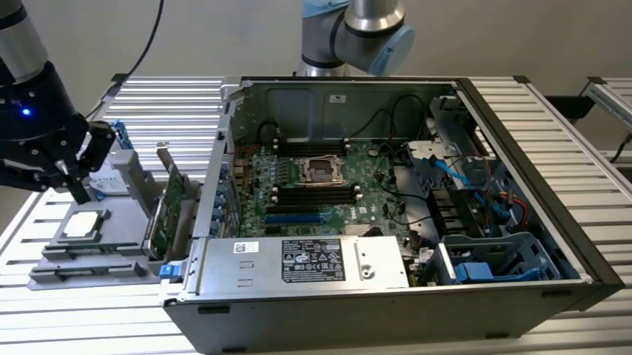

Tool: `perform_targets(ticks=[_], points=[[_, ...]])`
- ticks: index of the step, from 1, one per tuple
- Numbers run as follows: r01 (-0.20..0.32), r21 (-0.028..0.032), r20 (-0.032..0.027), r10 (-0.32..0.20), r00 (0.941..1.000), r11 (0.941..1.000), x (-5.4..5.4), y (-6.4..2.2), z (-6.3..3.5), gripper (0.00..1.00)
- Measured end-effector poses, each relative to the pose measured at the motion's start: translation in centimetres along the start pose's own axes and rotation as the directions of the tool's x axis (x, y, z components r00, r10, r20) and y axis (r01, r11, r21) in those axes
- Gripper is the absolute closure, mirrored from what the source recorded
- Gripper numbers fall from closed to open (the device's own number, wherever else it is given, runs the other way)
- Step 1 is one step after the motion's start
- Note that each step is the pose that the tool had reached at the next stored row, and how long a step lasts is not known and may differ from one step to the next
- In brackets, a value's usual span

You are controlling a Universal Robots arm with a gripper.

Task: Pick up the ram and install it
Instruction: 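Pick up the ram and move it above insertion slot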

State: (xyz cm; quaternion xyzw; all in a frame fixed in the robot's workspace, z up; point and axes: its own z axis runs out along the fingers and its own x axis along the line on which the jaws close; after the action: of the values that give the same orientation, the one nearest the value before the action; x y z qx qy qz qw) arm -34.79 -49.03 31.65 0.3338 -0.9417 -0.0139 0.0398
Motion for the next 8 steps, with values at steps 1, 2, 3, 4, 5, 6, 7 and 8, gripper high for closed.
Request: perform_targets(ticks=[1,2,3,4,5,6,7,8], points=[[0.015,-0.0015,0.0032,-0.015,0.9999,0.9999,0.00,0.00,0.03,0.89],[0.031,-0.0030,0.0062,-0.031,0.9995,0.9995,0.00,-0.01,0.06,0.89],[0.047,-0.0046,0.0088,-0.047,0.9989,0.9989,-0.01,-0.01,0.10,0.89],[0.064,-0.0061,0.0109,-0.064,0.9979,0.9980,-0.01,-0.01,0.14,0.89],[0.082,-0.0068,0.0116,-0.082,0.9966,0.9966,-0.02,-0.01,0.18,0.89],[0.101,-0.0062,0.0110,-0.101,0.9948,0.9949,-0.02,-0.02,0.22,0.89],[0.119,-0.0054,0.0100,-0.119,0.9928,0.9929,-0.02,-0.02,0.26,0.89],[0.137,-0.0045,0.0092,-0.137,0.9905,0.9906,-0.02,-0.03,0.31,0.89]])
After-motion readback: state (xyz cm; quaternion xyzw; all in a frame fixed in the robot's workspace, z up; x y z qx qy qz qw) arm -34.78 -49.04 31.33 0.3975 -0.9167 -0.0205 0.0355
